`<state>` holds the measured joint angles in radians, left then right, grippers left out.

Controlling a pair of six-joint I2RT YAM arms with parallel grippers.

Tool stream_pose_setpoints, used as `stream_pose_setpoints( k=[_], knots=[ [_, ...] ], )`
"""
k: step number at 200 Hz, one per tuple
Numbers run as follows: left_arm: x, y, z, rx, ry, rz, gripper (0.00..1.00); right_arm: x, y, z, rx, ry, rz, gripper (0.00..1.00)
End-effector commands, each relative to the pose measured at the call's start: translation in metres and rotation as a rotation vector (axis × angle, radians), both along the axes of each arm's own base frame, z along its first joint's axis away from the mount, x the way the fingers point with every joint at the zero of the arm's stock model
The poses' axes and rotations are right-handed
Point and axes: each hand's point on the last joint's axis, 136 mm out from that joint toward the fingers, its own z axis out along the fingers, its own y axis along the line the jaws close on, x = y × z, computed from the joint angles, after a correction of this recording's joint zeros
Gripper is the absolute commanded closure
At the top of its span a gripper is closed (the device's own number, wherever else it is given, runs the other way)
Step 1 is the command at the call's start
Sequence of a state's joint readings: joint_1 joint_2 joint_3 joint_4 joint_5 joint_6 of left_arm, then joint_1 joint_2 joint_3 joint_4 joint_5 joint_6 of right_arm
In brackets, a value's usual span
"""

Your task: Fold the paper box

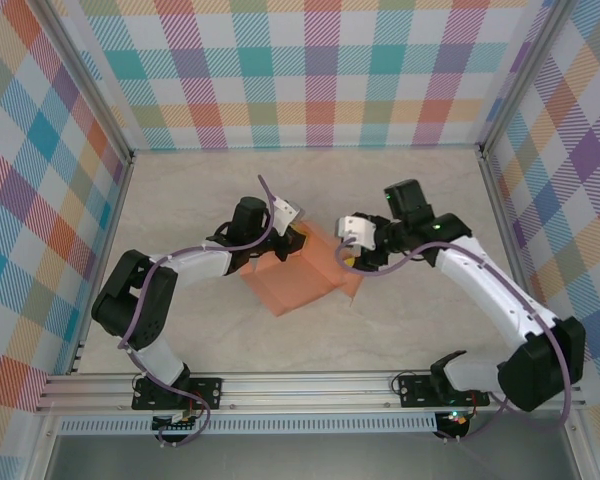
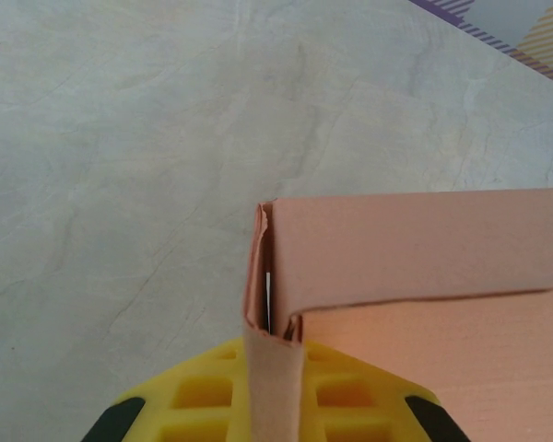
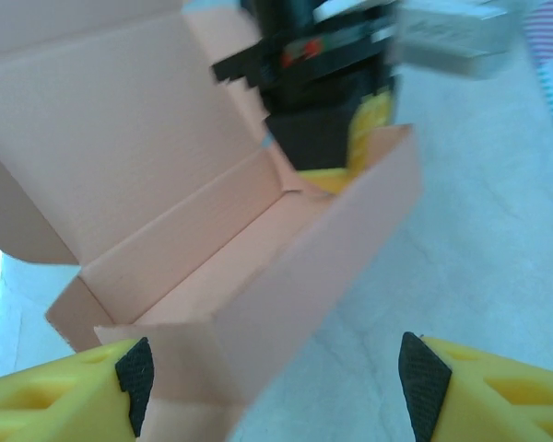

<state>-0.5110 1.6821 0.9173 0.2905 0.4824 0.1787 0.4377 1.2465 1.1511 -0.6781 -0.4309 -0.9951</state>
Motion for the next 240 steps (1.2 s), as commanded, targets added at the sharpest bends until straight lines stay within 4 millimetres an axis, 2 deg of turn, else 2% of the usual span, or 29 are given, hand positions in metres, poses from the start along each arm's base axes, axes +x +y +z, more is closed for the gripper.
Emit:
stream_pose_setpoints(
  k=[1, 7, 16, 27, 34, 53, 78, 120, 157, 209, 240],
  knots=[
    [0.007, 0.0, 0.007, -0.018, -0.016, 0.03, 1.0, -0.021, 0.001, 0.057, 0.228, 0.036, 0.026, 0.27],
    [0.009, 0.001, 0.008, -0.026, -0.014, 0.037, 1.0, -0.019, -0.003, 0.062, 0.264, 0.046, -0.004, 0.27],
    [0.01, 0.001, 0.01, -0.038, -0.012, 0.042, 1.0, -0.004, -0.015, 0.065, 0.316, 0.061, -0.099, 0.27],
    [0.015, 0.004, 0.014, -0.05, 0.0, 0.065, 1.0, 0.019, -0.039, 0.06, 0.379, 0.096, -0.258, 0.29],
    [0.018, 0.006, 0.018, -0.066, 0.007, 0.084, 1.0, 0.027, -0.051, 0.056, 0.425, 0.126, -0.321, 0.29],
    [0.021, 0.007, 0.027, -0.118, 0.017, 0.107, 1.0, 0.024, -0.062, 0.044, 0.513, 0.209, -0.341, 0.29],
    [0.024, 0.009, 0.034, -0.147, 0.035, 0.128, 1.0, 0.015, -0.058, 0.022, 0.53, 0.288, -0.323, 0.3],
    [0.028, 0.012, 0.038, -0.192, 0.057, 0.156, 1.0, 0.011, -0.053, 0.01, 0.555, 0.369, -0.295, 0.3],
    [0.031, 0.014, 0.04, -0.236, 0.078, 0.181, 1.0, 0.009, -0.047, 0.003, 0.568, 0.423, -0.261, 0.3],
    [0.033, 0.015, 0.033, -0.251, 0.11, 0.211, 1.0, -0.001, -0.021, 0.005, 0.585, 0.493, -0.138, 0.33],
    [0.034, 0.015, 0.032, -0.257, 0.115, 0.223, 1.0, 0.003, -0.007, 0.003, 0.569, 0.514, -0.118, 0.37]
  ],
)
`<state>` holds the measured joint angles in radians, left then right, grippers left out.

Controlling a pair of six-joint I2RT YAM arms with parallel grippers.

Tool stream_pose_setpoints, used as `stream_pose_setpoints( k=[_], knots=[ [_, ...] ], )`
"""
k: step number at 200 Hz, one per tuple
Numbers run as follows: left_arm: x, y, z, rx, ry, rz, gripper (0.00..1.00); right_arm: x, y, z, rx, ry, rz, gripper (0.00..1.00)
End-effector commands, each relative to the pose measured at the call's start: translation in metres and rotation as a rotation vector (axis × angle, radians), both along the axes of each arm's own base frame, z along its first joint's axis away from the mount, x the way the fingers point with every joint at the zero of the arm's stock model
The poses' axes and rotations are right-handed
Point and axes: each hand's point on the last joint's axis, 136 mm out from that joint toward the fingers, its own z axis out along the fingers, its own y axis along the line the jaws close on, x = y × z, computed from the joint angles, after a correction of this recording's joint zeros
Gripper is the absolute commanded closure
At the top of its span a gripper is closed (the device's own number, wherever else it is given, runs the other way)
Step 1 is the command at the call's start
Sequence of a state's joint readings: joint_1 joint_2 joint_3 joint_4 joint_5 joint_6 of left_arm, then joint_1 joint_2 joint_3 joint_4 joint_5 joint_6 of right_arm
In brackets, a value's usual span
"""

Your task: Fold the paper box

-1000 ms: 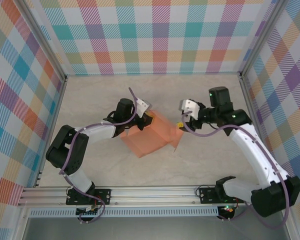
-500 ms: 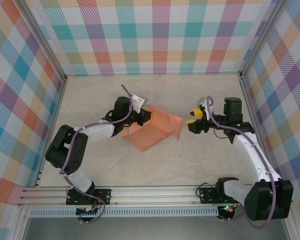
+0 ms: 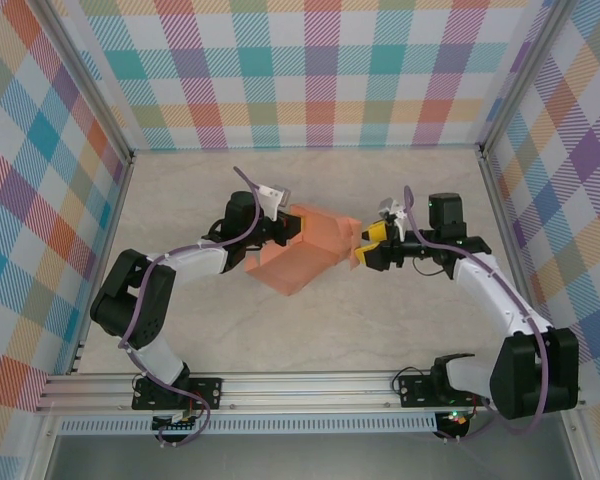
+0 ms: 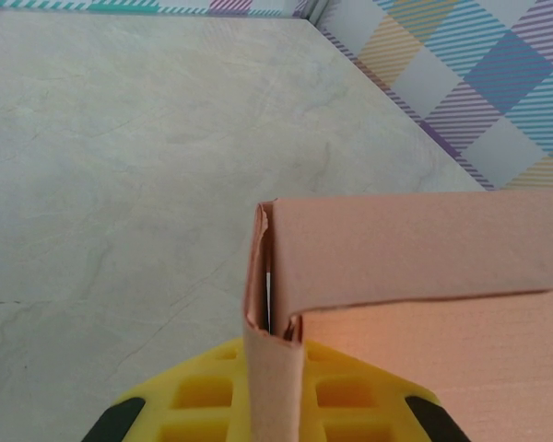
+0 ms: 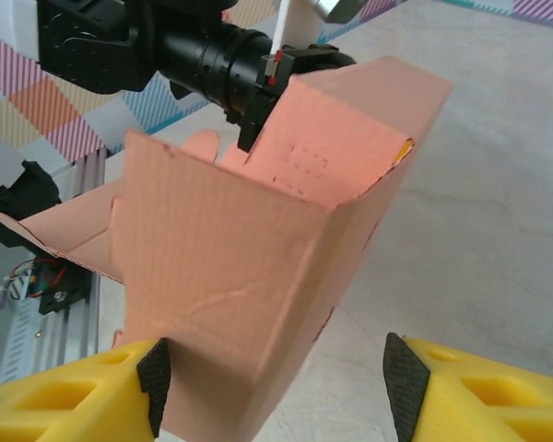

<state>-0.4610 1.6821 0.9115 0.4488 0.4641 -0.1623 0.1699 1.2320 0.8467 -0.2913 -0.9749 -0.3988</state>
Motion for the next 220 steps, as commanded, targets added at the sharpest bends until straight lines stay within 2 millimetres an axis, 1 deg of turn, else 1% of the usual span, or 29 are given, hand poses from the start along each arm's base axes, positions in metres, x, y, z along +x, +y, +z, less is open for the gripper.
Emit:
stream_pose_setpoints(
  k=[1, 17, 37, 49, 64, 83, 95, 128, 144, 161, 172, 193, 220],
  knots=[
    [0.004, 0.001, 0.004, -0.027, -0.012, 0.019, 1.0, 0.001, 0.014, 0.016, 0.047, -0.034, 0.058, 0.37],
    [0.006, 0.002, 0.001, -0.016, 0.0, 0.033, 1.0, 0.003, 0.022, 0.017, 0.051, -0.039, 0.065, 0.39],
    [0.009, 0.007, 0.0, -0.008, 0.005, 0.073, 1.0, 0.009, 0.033, 0.018, 0.034, -0.05, 0.053, 0.45],
    [0.011, 0.01, -0.003, 0.002, 0.007, 0.095, 1.0, 0.014, 0.04, 0.014, 0.008, -0.058, 0.026, 0.45],
    [0.015, 0.016, -0.006, 0.024, 0.018, 0.145, 1.0, 0.036, 0.043, 0.008, -0.026, -0.065, -0.117, 0.43],
    [0.017, 0.024, -0.008, 0.05, 0.012, 0.208, 1.0, 0.067, 0.035, 0.001, -0.035, -0.014, -0.366, 0.42],
    [0.017, 0.025, -0.01, 0.064, 0.003, 0.232, 1.0, 0.078, 0.032, -0.004, -0.051, 0.011, -0.452, 0.42],
    [0.018, 0.026, -0.011, 0.072, 0.007, 0.265, 1.0, 0.078, 0.05, -0.017, -0.097, 0.022, -0.419, 0.42],
    [0.017, 0.025, -0.014, 0.078, 0.005, 0.271, 1.0, 0.081, 0.054, -0.023, -0.118, 0.019, -0.426, 0.44],
    [0.018, 0.029, -0.015, 0.083, 0.017, 0.301, 1.0, 0.084, 0.056, -0.03, -0.15, 0.03, -0.444, 0.47],
    [0.017, 0.03, -0.016, 0.088, 0.021, 0.317, 1.0, 0.085, 0.06, -0.034, -0.172, 0.031, -0.437, 0.48],
    [0.016, 0.029, -0.019, 0.093, 0.012, 0.319, 1.0, 0.087, 0.067, -0.034, -0.176, 0.02, -0.423, 0.48],
    [0.014, 0.032, -0.023, 0.103, 0.005, 0.33, 1.0, 0.093, 0.065, -0.03, -0.193, 0.001, -0.439, 0.48]
  ],
)
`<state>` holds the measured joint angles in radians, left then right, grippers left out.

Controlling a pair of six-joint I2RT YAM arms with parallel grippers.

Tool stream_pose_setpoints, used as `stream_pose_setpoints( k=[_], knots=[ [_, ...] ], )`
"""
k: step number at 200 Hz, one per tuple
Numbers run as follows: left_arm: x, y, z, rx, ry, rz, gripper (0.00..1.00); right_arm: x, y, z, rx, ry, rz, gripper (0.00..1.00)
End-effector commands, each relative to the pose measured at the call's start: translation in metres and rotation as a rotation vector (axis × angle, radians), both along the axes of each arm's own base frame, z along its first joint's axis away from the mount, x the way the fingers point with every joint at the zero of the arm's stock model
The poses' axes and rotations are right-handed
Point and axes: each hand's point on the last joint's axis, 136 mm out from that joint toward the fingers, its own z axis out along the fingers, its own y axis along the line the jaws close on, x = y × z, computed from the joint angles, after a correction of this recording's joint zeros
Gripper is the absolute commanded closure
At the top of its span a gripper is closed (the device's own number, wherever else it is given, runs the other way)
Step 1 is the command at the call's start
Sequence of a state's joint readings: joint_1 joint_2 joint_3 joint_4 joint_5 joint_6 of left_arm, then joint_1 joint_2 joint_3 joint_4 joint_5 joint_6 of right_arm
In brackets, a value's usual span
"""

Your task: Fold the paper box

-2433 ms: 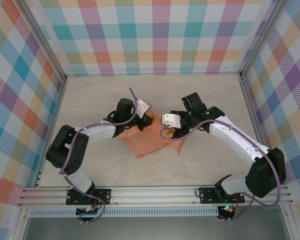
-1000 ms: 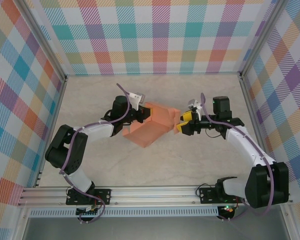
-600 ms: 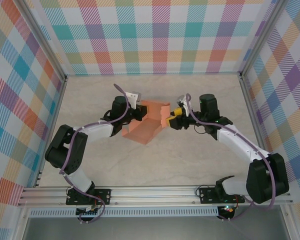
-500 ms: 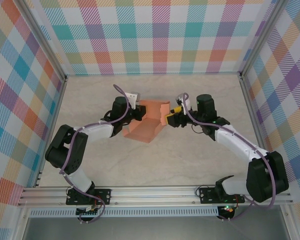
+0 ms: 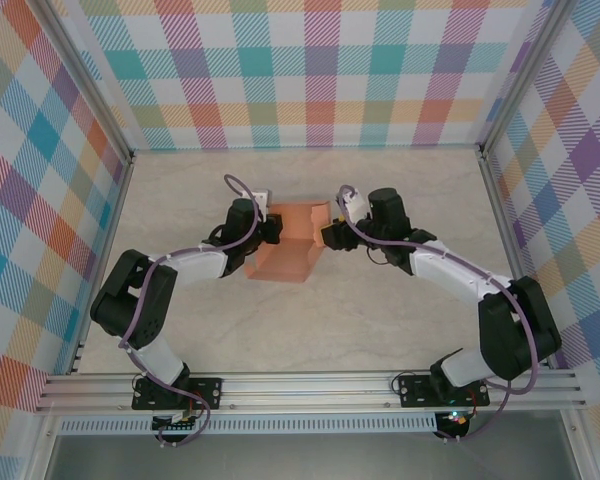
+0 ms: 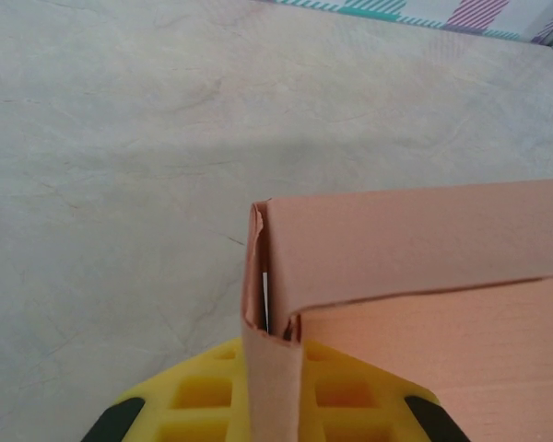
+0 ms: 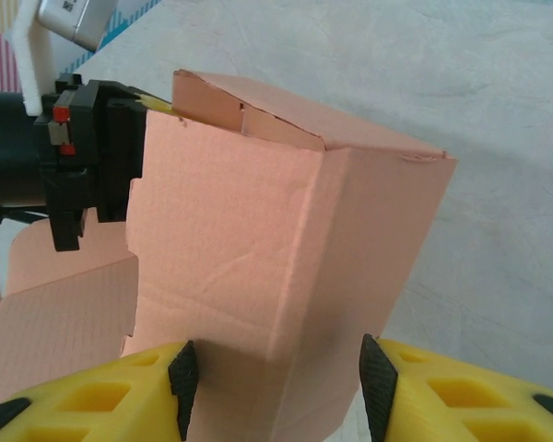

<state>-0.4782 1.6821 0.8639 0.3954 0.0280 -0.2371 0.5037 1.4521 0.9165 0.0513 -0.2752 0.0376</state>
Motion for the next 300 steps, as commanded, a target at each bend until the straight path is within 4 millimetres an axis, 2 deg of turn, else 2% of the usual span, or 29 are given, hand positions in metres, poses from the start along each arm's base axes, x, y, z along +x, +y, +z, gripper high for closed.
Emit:
stream_pose_setpoints(
  k=[1, 80, 91, 109, 132, 170, 187, 209, 228, 257, 300],
  knots=[
    [-0.014, -0.025, 0.017, -0.055, -0.049, -0.079, 1.0, 0.014, 0.003, 0.012, -0.019, -0.05, -0.021, 0.49],
    [-0.018, -0.025, 0.018, -0.052, -0.065, -0.083, 1.0, 0.025, 0.004, -0.006, -0.046, -0.029, -0.022, 0.57],
    [-0.018, -0.026, 0.02, -0.064, -0.067, -0.088, 1.0, 0.022, 0.008, -0.008, -0.035, -0.022, 0.022, 0.55],
    [-0.019, -0.03, 0.02, -0.078, -0.07, -0.105, 1.0, 0.016, 0.014, -0.01, -0.009, -0.006, 0.106, 0.43],
    [-0.018, -0.029, 0.015, -0.063, -0.068, -0.103, 1.0, 0.022, 0.003, -0.013, 0.047, 0.038, 0.112, 0.42],
    [-0.017, -0.03, 0.009, -0.06, -0.058, -0.105, 1.0, 0.028, -0.005, -0.027, 0.021, 0.053, 0.109, 0.5],
    [-0.017, -0.029, 0.008, -0.058, -0.058, -0.1, 1.0, 0.039, -0.014, -0.037, 0.005, 0.063, 0.019, 0.58],
    [-0.016, -0.032, 0.002, -0.054, -0.045, -0.109, 1.0, 0.047, -0.018, -0.043, 0.02, 0.055, -0.05, 0.61],
    [-0.016, -0.034, -0.002, -0.058, -0.027, -0.111, 1.0, 0.048, -0.014, -0.046, 0.013, 0.035, -0.071, 0.65],
    [-0.017, -0.04, -0.012, -0.042, -0.005, -0.114, 1.0, 0.052, -0.006, -0.047, -0.021, -0.009, -0.088, 0.66],
    [-0.012, -0.029, -0.019, 0.007, 0.036, -0.021, 1.0, 0.049, -0.001, -0.05, -0.069, -0.04, -0.12, 0.68]
  ],
)
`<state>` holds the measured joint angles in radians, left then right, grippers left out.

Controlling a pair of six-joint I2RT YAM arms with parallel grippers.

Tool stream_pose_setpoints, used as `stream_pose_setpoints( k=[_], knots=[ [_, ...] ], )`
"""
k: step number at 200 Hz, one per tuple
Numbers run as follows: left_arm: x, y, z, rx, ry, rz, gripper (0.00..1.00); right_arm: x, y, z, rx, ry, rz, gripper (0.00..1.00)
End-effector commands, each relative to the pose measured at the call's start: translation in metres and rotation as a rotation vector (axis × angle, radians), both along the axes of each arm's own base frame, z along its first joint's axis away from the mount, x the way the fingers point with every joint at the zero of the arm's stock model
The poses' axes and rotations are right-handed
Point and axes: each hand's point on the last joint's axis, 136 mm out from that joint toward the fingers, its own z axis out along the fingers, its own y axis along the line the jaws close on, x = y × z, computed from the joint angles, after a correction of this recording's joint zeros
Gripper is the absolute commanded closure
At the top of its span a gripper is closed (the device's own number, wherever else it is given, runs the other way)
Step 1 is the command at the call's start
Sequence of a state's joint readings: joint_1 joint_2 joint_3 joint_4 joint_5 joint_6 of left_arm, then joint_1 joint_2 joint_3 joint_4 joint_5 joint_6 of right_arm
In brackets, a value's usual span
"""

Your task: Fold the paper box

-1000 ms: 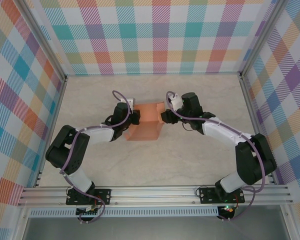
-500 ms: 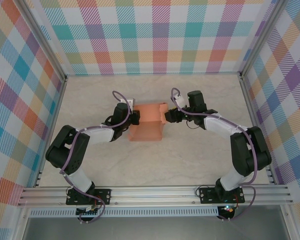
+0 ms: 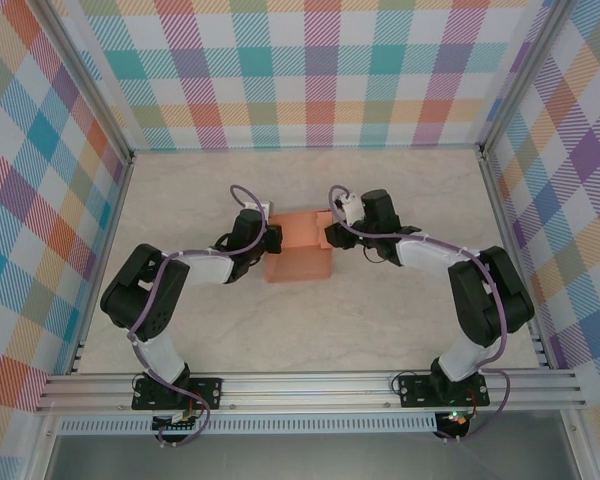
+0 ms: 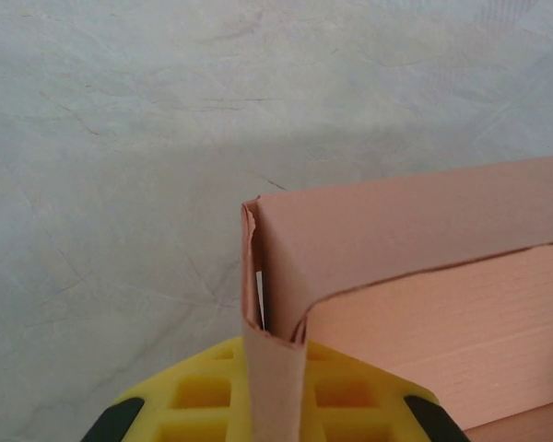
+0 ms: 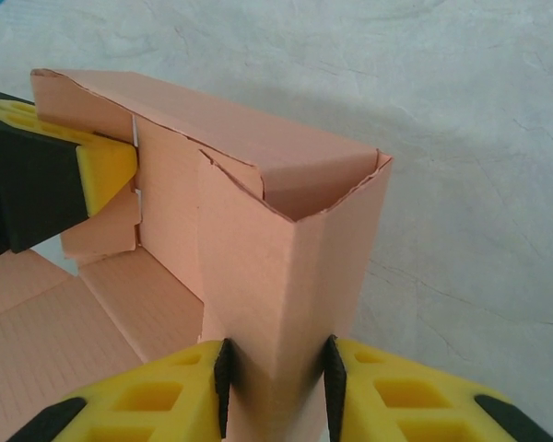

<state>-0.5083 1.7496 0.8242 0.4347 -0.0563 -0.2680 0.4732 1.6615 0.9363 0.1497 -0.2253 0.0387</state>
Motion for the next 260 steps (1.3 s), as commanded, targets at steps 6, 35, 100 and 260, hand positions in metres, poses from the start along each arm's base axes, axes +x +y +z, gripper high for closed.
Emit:
stream_pose_setpoints(
  k=[6, 35, 100, 260],
  knots=[
    [-0.005, -0.031, 0.019, -0.028, -0.008, -0.063, 1.0, 0.012, 0.005, 0.009, -0.021, -0.106, -0.051, 0.68],
    [-0.003, -0.019, 0.02, 0.026, 0.002, 0.03, 1.0, 0.007, 0.001, -0.007, -0.062, -0.059, -0.119, 0.66],
    [-0.014, -0.031, 0.032, 0.113, -0.077, 0.044, 1.0, 0.018, -0.008, -0.011, -0.113, 0.038, -0.245, 0.64],
    [-0.008, -0.005, 0.044, 0.242, -0.081, 0.247, 1.0, 0.0, 0.012, -0.015, -0.069, 0.067, -0.185, 0.6]
  ],
)
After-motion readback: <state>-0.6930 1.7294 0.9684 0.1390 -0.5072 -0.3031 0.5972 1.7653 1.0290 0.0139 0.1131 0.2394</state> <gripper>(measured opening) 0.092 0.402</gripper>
